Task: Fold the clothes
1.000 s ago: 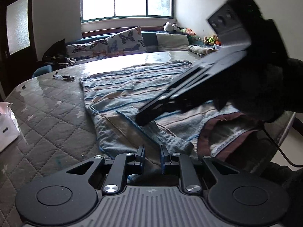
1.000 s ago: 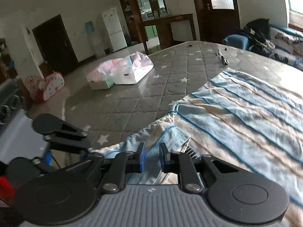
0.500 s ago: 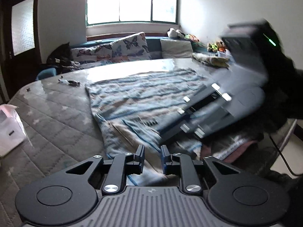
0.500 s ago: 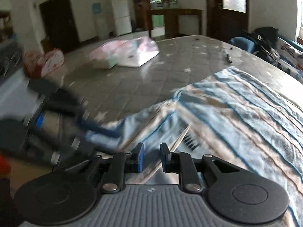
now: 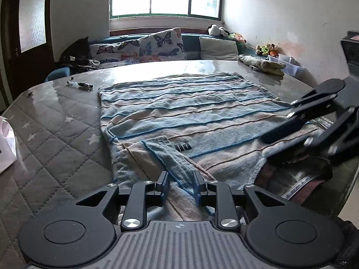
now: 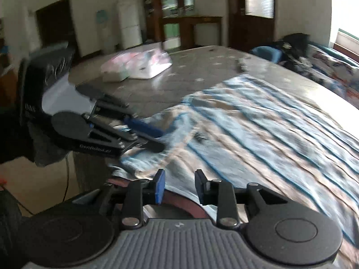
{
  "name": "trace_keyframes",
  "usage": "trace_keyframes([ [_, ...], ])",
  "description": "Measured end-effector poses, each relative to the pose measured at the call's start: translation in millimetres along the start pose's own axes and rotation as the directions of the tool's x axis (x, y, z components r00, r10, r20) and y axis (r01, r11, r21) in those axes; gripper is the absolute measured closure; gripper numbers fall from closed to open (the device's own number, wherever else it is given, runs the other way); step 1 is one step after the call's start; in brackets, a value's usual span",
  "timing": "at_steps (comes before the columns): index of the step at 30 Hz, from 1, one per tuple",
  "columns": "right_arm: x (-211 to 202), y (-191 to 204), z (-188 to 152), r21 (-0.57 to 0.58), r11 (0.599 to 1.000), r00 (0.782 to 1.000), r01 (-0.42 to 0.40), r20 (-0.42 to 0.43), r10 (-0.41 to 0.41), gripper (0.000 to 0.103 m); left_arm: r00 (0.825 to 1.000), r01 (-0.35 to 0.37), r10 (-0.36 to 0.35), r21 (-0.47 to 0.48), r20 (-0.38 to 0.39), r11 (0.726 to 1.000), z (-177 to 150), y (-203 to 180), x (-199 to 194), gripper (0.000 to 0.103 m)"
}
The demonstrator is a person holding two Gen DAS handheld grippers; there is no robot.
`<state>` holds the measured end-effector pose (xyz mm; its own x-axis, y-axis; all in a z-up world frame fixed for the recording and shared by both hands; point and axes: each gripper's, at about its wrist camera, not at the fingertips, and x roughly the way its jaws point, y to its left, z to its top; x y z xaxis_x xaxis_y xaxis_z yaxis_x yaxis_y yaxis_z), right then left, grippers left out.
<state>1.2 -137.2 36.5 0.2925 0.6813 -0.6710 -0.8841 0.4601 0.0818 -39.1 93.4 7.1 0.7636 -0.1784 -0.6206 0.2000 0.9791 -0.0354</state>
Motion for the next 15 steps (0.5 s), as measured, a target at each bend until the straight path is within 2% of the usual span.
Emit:
trace_keyframes([
  [4,-34.7,-29.7,-20.4,0.131,0.985,0.992,0.116,0.040,-0.122,0.068,1.000,-0.015,0.015,-0.022,0.015,1.000,4.8,1.1,-5.1,0.076],
  [7,-58.0,-51.2,-42.8,0.242,0.946,0.971,0.214,0.049,-0.233,0.068,0.999,-0.037,0.038,-0.053,0.029,0.998,9.7,5.8,-4.3,0.075],
  [10,-82.7,-73.9,-73.1,0.377,0.872,0.936,0.313,0.031,-0.349,0.068,0.999,-0.040,0.040,-0.092,-0.004,0.995,13.8,12.4,7.5,0.075],
  [15,-120.7,-96.7,-117.1,0.510,0.729,0.854,0.457,-0.023,-0.519,0.066,0.999,-0.041,0.041,-0.076,-0.001,0.996,19.3,7.2,8.3,0.070],
])
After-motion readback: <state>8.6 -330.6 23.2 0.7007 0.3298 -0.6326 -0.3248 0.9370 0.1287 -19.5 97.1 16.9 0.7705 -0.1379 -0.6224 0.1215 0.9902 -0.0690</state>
